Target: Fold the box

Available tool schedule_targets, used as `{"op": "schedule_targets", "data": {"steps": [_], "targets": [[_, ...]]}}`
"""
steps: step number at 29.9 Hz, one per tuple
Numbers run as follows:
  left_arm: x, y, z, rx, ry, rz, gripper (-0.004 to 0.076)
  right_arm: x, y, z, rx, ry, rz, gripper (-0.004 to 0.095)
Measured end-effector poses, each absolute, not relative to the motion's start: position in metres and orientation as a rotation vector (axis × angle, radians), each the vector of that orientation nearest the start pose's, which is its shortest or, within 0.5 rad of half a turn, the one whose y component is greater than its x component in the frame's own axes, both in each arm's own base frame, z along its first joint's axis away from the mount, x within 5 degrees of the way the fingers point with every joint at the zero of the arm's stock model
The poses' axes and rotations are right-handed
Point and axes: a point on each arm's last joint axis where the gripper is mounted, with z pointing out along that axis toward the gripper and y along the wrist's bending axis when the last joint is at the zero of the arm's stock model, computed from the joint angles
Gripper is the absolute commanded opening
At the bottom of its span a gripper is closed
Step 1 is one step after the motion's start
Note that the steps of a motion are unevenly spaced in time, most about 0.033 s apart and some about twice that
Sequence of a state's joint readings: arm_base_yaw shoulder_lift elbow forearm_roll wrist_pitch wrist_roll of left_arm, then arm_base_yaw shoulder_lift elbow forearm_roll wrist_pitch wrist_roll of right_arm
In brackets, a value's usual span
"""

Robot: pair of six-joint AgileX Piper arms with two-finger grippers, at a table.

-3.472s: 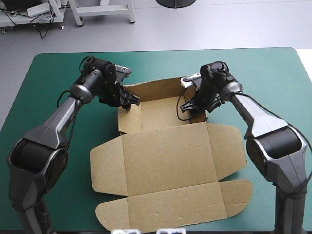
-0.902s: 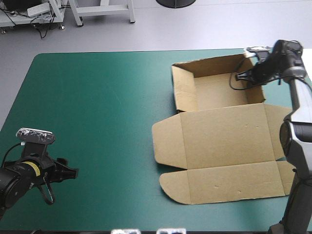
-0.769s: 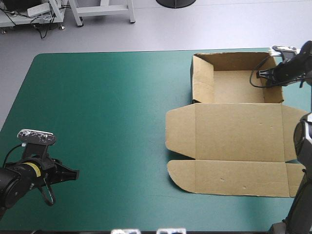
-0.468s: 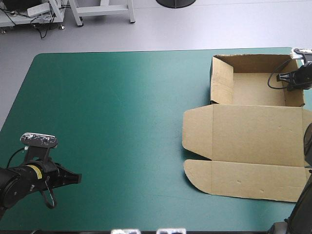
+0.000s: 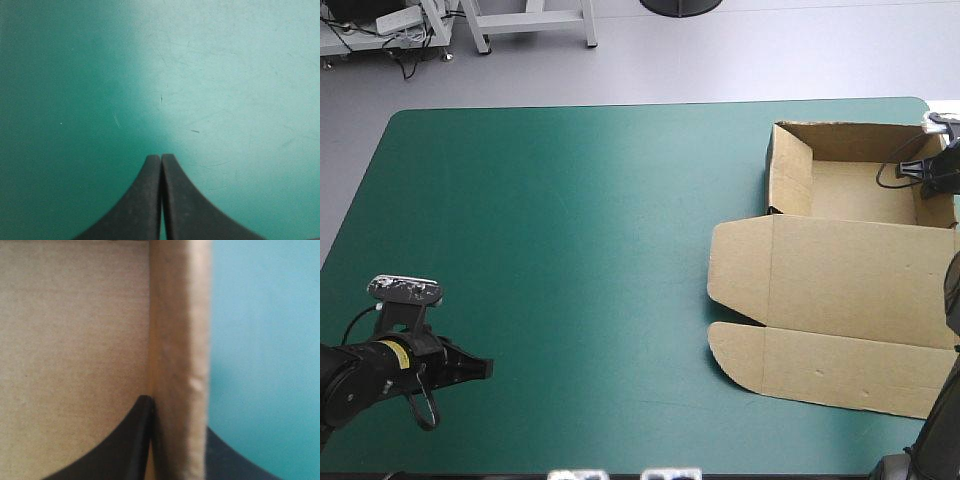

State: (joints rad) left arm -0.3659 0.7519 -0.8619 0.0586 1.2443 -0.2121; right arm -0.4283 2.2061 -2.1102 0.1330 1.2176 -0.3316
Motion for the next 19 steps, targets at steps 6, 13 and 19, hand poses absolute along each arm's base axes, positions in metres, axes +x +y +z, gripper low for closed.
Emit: {"op": "schedule_targets", "data": {"steps": [6,13,19], "targets": [[0.102,-0.034,0.336,0.206,2.612,-0.124,-0.0010,0.434,-0.208,0.262,0.262,2.764,-0.031,0.0907],[0.102,-0.034,0.336,0.207,2.612,-0.123,-0.0010,0.426,-0.218,0.282,0.389,2.694,-0.043,0.0905],[0.104,-0.032,0.337,0.208,2.583,-0.089,-0.0010,0.414,-0.172,0.387,0.224,2.349,0.302,0.0643]]}}
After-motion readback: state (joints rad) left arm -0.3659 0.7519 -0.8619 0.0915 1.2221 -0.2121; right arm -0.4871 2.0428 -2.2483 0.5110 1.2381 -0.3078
